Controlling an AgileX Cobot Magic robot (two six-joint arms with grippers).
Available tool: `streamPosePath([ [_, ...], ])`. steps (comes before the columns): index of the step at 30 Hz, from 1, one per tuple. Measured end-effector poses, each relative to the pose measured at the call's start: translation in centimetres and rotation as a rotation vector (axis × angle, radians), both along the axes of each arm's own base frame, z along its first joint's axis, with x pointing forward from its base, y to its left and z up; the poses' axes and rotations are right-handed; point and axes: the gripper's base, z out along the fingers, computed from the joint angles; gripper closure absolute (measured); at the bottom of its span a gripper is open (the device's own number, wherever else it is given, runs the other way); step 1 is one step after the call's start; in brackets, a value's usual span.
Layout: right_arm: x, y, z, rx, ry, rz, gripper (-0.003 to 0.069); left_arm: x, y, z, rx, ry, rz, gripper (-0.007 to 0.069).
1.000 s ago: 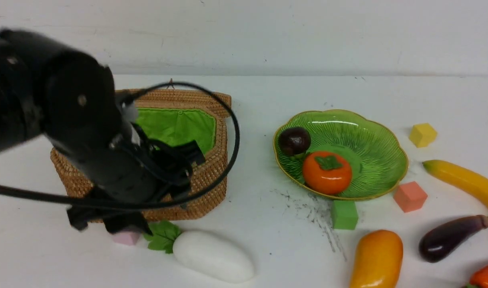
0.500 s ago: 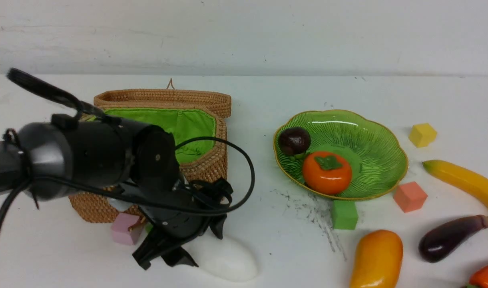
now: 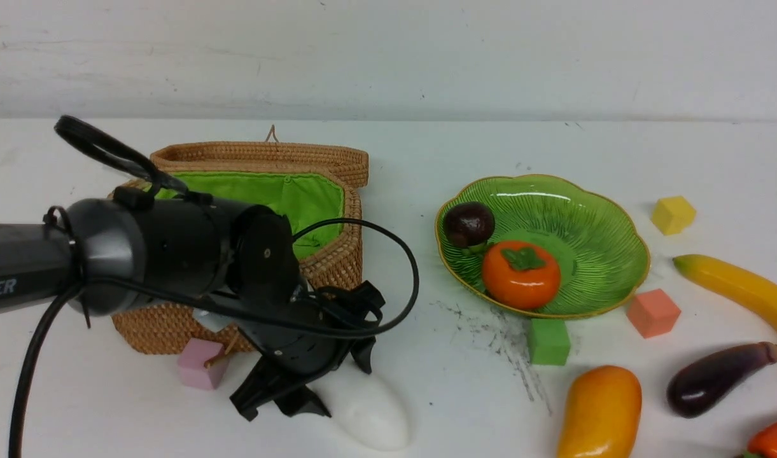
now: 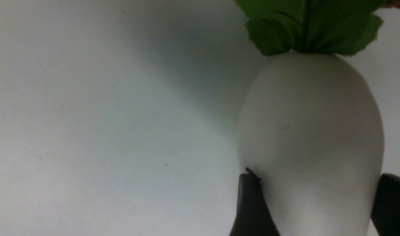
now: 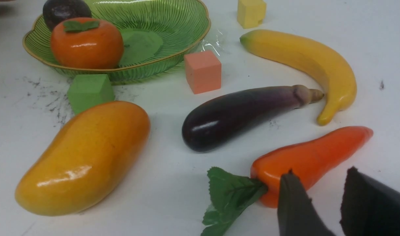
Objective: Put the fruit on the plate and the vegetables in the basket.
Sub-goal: Take a daikon with your left arm and place it on the basket on the left.
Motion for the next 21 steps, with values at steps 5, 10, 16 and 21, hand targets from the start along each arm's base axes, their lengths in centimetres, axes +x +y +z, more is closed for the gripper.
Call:
streamPosePath([
  [5, 0.0, 0.0, 0.0, 0.0, 0.0, 0.0, 0.0416, 0.0, 0.0, 0.0, 0.002, 0.001, -0.005, 0.0186],
  [10, 0.0, 0.0, 0.0, 0.0, 0.0, 0.0, 0.0416, -0.1, 0.0, 0.0, 0.014, -0.003, -0.047, 0.0186],
  [16, 0.0, 0.0, 0.0, 0.0, 0.0, 0.0, 0.0416, -0.4, 0.0, 0.0, 0.063, -0.013, -0.223, 0.0186],
  [21, 0.0, 0.0, 0.0, 0.0, 0.0, 0.0, 0.0416, -1.4, 0.0, -0.1, 0.093, 0.038, -0.462, 0.0188],
])
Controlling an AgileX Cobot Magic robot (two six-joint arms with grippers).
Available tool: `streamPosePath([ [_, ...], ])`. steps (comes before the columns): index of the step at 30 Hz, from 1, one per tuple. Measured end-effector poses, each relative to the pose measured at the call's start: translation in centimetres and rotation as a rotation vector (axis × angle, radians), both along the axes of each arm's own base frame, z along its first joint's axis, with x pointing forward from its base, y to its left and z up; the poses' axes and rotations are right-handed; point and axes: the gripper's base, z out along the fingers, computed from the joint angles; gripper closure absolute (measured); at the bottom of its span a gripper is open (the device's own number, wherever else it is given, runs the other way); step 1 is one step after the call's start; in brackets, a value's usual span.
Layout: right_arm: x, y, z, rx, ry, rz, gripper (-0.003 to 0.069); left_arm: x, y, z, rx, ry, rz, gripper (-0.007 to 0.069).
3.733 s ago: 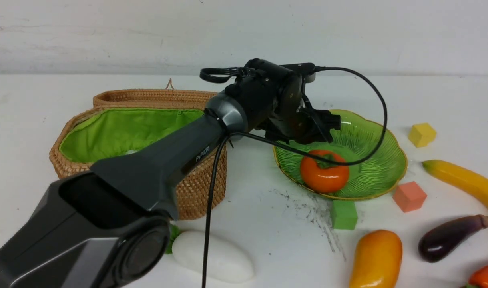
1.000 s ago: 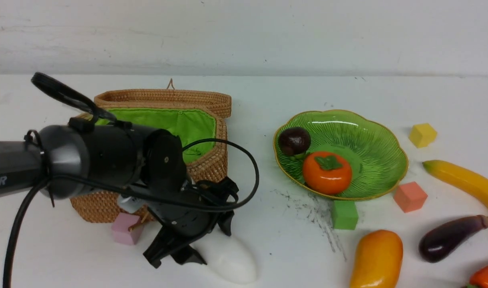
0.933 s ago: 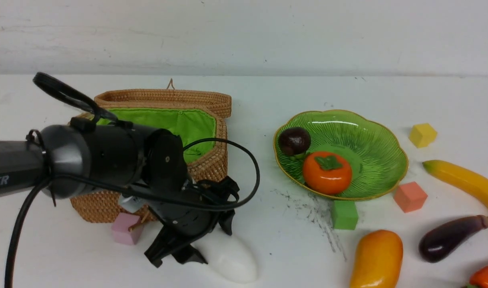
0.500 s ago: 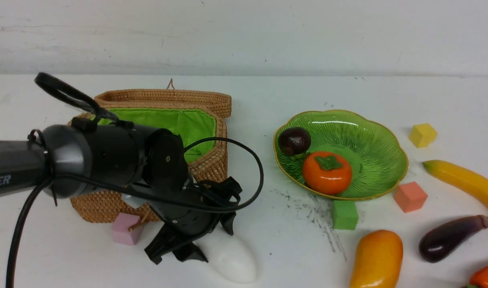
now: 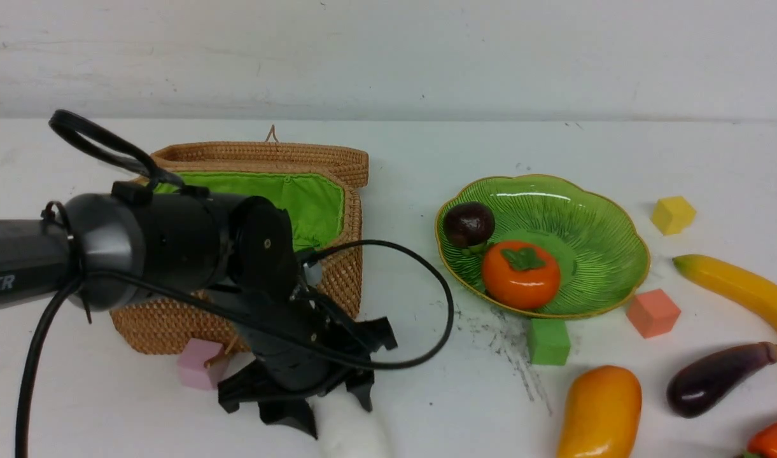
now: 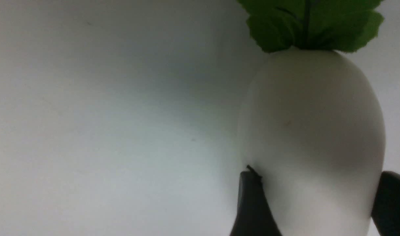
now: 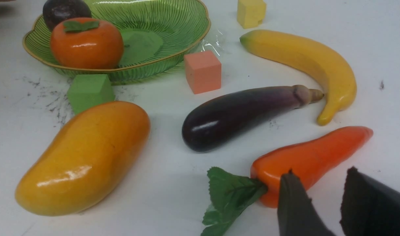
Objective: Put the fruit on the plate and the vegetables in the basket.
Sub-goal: Take a daikon with your left arm and place it on the basket on the left.
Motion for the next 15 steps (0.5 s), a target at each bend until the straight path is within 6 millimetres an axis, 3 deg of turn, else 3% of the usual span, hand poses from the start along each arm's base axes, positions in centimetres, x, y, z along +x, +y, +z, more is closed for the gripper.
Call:
streamPosePath([
  [15, 0.0, 0.0, 0.0, 0.0, 0.0, 0.0, 0.0416, -0.28, -0.03, -0.41, 0.02, 0.044, -0.076, 0.0176],
])
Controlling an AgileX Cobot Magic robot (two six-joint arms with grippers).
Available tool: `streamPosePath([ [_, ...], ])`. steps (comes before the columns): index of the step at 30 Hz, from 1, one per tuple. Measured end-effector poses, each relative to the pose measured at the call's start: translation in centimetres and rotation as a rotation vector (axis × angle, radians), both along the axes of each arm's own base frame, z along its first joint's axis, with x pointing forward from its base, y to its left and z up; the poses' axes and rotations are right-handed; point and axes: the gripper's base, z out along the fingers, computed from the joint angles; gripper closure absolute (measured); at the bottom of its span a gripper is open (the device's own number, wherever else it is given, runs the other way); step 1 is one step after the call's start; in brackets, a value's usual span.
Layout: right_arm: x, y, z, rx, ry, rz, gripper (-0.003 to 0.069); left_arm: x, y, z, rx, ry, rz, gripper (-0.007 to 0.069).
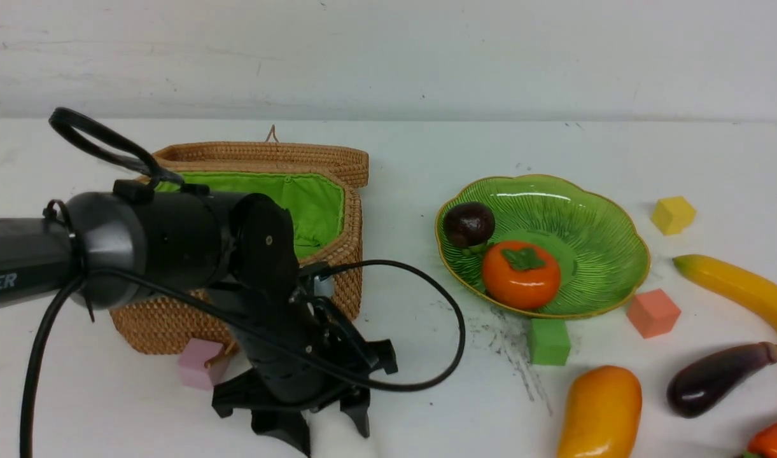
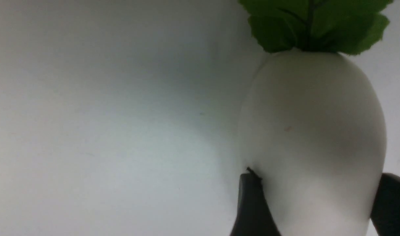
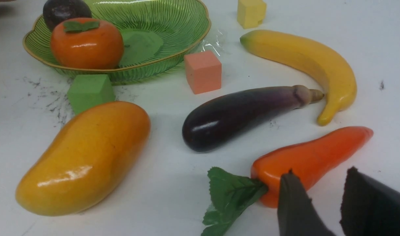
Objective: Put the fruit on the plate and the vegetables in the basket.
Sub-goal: Take a daikon with your left arm and place it on the basket on the left.
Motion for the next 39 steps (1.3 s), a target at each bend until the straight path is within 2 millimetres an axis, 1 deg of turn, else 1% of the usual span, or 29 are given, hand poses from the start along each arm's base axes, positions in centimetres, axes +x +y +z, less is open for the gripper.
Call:
streamPosePath([
  [4, 0.0, 0.0, 0.0, 0.0, 0.0, 0.0, 0.0416, 0.3, -0.4, -0.6, -0.031, -0.001, 0.028, 0.0124],
  [6, 0.0, 0.0, 0.0, 0.0, 0.0, 0.0, 0.0416, 0.3, -0.6, -0.9, -0.035, 0.0, 0.032, 0.0116],
  [7, 0.0, 0.0, 0.0, 0.0, 0.0, 0.0, 0.0416, 0.2, -0.5, -1.8, -0.013, 0.015, 0.021, 0.0116],
  [8, 0.0, 0.0, 0.0, 0.0, 0.0, 0.0, 0.0416, 0.1, -0.4, -2.1, -0.002, 0.032, 0.015, 0.0118],
  [14, 0.0, 0.0, 0.0, 0.0, 0.0, 0.0, 0.0416, 0.1, -0.3, -2.1, 0.003, 0.024, 0.001, 0.0119],
  [19, 0.0, 0.0, 0.0, 0.0, 0.0, 0.0, 0.0416, 0.1, -0.3, -2.1, 0.002, 0.024, -0.014, 0.0146],
  [27, 0.0, 0.0, 0.0, 0.0, 0.0, 0.0, 0.0416, -0.2, -0.2, -1.8, 0.003, 0.031, -0.046, 0.0146],
  [28, 0.0, 0.0, 0.0, 0.0, 0.0, 0.0, 0.0416, -0.5, 0.0, -1.3, 0.004, 0.026, -0.058, 0.0146],
  [30, 0.0, 0.0, 0.0, 0.0, 0.0, 0.0, 0.0416, -0.9, 0.3, 0.3, -0.006, -0.003, -0.075, 0.0146],
  [33, 0.0, 0.0, 0.0, 0.0, 0.0, 0.0, 0.0416, -1.7, 0.9, 4.2, -0.036, -0.098, -0.119, 0.0146],
  [34, 0.0, 0.0, 0.0, 0.0, 0.0, 0.0, 0.0416, -1.9, 1.1, 5.2, -0.037, -0.124, -0.13, 0.0146],
  [36, 0.0, 0.0, 0.0, 0.0, 0.0, 0.0, 0.0416, -2.0, 1.9, 8.8, -0.046, -0.232, -0.139, 0.0146],
  [37, 0.0, 0.0, 0.0, 0.0, 0.0, 0.0, 0.0416, -1.8, 2.6, 11.2, -0.058, -0.302, -0.106, 0.0146],
  [39, 0.0, 0.0, 0.0, 0.0, 0.0, 0.0, 0.0416, -0.8, 4.4, 15.0, -0.094, -0.405, 0.022, 0.0146],
])
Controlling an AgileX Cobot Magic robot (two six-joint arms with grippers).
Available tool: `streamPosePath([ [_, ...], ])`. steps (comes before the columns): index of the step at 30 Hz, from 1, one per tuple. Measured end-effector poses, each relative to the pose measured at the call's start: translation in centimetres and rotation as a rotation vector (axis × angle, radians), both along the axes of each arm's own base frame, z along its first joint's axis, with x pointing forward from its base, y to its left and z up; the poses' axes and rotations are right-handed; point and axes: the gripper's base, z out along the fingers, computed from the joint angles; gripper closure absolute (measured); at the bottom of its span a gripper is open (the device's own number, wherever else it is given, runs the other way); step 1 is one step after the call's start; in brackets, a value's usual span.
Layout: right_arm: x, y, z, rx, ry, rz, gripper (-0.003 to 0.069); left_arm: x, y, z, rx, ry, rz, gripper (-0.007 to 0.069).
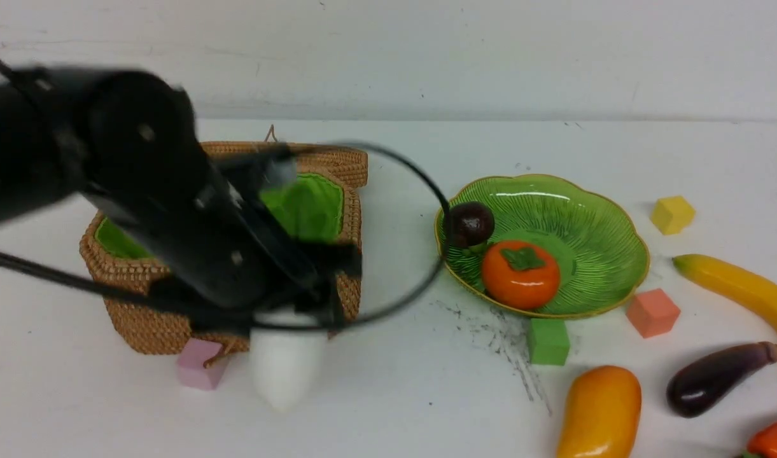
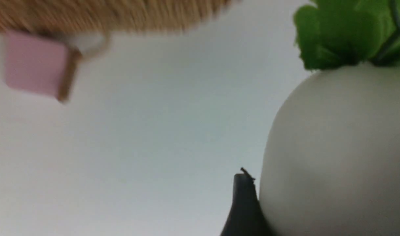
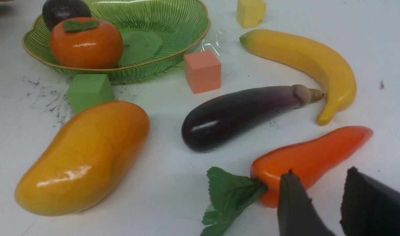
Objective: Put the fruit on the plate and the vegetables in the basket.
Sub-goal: Take a daikon with your left arm and place it on the basket on the left, then use the right arm to grab a mango and put it into the right plate
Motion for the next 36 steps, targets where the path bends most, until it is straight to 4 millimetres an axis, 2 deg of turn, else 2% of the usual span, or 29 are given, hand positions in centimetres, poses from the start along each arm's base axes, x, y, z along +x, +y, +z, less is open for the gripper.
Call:
streamPosePath([
  [1, 0.0, 0.0, 0.0, 0.0, 0.0, 0.0, 0.0416, 0.8, 1.2, 1.6, -0.039, -0.04, 0.081, 0.0146],
  [2, 0.0, 0.0, 0.0, 0.0, 0.0, 0.0, 0.0416, 0.9, 1.5, 1.7, -0.043, -0.038, 0.098, 0.0146],
  [3, 0.0, 0.0, 0.0, 0.0, 0.0, 0.0, 0.0416, 2.0, 3.2, 3.4, -0.097, -0.086, 0.207, 0.0146],
  [4, 0.0, 0.0, 0.0, 0.0, 0.0, 0.0, 0.0416, 3.3, 5.2, 4.3, -0.153, -0.114, 0.335, 0.0146],
  [6, 0.0, 0.0, 0.0, 0.0, 0.0, 0.0, 0.0416, 5.0, 7.5, 4.6, -0.232, -0.135, 0.479, 0.0146],
  [7, 0.0, 0.0, 0.0, 0.0, 0.0, 0.0, 0.0416, 6.0, 8.7, 4.1, -0.265, -0.122, 0.551, 0.0146],
  [9, 0.0, 0.0, 0.0, 0.0, 0.0, 0.0, 0.0416, 7.4, 9.6, 2.7, -0.306, -0.073, 0.618, 0.0146],
  [15, 0.0, 0.0, 0.0, 0.0, 0.0, 0.0, 0.0416, 10.8, 9.0, -2.5, -0.369, 0.094, 0.683, 0.0146],
  [19, 0.0, 0.0, 0.0, 0.0, 0.0, 0.0, 0.0416, 12.1, 8.6, -4.4, -0.418, 0.133, 0.715, 0.0144],
  [27, 0.0, 0.0, 0.0, 0.0, 0.0, 0.0, 0.0416, 12.4, 8.4, -4.0, -0.455, 0.086, 0.681, -0.0015],
  [31, 0.0, 0.0, 0.0, 0.0, 0.0, 0.0, 0.0416, 12.4, 8.4, -4.0, -0.449, 0.092, 0.671, -0.002],
  [36, 0.0, 0.0, 0.0, 0.0, 0.0, 0.0, 0.0416, 11.7, 8.3, -3.1, -0.417, 0.068, 0.591, 0.004],
])
